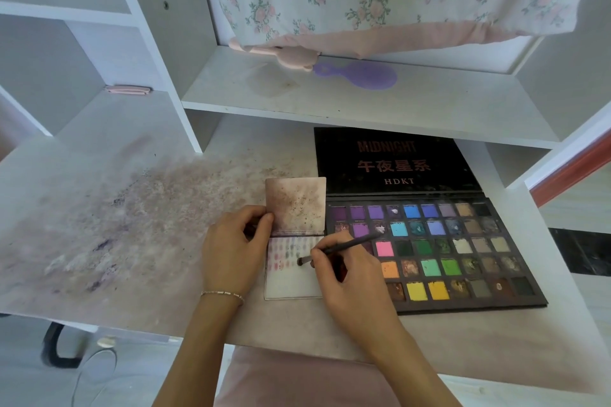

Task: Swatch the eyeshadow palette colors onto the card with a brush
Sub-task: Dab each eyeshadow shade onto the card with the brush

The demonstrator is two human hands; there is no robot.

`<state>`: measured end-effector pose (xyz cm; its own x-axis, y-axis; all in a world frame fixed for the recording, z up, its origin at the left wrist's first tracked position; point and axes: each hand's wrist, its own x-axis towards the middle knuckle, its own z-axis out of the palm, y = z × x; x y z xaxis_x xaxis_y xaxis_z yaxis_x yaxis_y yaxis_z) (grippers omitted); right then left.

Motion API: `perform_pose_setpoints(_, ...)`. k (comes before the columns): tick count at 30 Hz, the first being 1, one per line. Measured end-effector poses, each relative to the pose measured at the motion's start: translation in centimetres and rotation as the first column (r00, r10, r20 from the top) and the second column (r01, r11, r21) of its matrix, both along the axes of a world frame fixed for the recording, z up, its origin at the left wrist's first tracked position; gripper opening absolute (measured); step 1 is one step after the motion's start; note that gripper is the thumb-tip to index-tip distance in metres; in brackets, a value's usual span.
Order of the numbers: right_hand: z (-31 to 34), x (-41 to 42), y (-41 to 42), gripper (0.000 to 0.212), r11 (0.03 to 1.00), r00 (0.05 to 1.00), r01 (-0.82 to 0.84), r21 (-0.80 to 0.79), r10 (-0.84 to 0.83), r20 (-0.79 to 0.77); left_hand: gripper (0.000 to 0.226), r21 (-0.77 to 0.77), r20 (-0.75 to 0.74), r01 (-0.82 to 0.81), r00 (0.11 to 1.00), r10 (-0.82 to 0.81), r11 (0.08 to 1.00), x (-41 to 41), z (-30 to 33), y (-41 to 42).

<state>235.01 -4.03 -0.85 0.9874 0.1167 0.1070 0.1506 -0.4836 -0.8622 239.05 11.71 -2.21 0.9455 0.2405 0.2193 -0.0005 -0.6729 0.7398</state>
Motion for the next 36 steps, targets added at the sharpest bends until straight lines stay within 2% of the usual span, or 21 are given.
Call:
perform_pose_setpoints(5,0.04,-0.06,-0.03,0.027,0.999,1.0,-0.01,-0.042,0.01,0.003,0.009,0.004,-0.002,-0.004,1.0,0.004,1.0,0.0,-0.01,-0.01)
perform_pose_setpoints(29,-0.06,0.14,0.05,0.022,1.0,1.0,0.001,-0.021,-0.001,0.007,0.009,0.005,0.012,0.001,1.0,-0.001,1.0,0.05,-0.12,0.06)
perform_pose_setpoints(36,-0.22,0.13,-0.02,0.024,0.998,1.0,-0.007,-0.057,0.008,0.017,0.01,0.004,0.004,-0.003,1.0,0.003,1.0,0.02,-0.08,0.02)
